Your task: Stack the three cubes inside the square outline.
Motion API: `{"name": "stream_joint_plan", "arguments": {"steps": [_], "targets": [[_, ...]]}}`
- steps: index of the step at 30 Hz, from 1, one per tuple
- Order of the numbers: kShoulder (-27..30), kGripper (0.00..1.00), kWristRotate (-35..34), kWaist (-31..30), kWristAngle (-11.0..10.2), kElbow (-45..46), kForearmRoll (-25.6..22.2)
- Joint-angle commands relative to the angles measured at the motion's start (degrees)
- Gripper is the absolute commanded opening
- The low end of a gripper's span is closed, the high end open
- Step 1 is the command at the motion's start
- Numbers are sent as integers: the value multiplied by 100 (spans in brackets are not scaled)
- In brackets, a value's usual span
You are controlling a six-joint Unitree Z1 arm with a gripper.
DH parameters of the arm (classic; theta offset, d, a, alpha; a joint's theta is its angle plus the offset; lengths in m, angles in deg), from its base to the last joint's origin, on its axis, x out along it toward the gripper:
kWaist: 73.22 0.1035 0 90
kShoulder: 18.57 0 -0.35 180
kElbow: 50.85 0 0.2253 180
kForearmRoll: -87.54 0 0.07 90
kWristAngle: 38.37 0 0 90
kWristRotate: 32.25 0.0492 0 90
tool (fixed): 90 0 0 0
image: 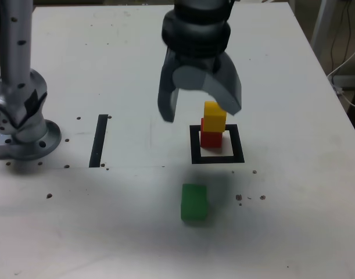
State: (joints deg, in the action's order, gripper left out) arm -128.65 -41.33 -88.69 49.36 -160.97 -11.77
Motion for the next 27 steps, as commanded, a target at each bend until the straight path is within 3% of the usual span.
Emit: {"name": "stream_joint_plan", "arguments": {"steps": [1, 7, 14, 27], "targets": [[-56, 99, -161, -203, 75, -19, 34], [-446, 99, -663, -791, 387, -92, 301], [-969, 99, -788, -1034, 743, -119, 599], [-1230, 94, -707, -1019, 1055, 258, 921]]}}
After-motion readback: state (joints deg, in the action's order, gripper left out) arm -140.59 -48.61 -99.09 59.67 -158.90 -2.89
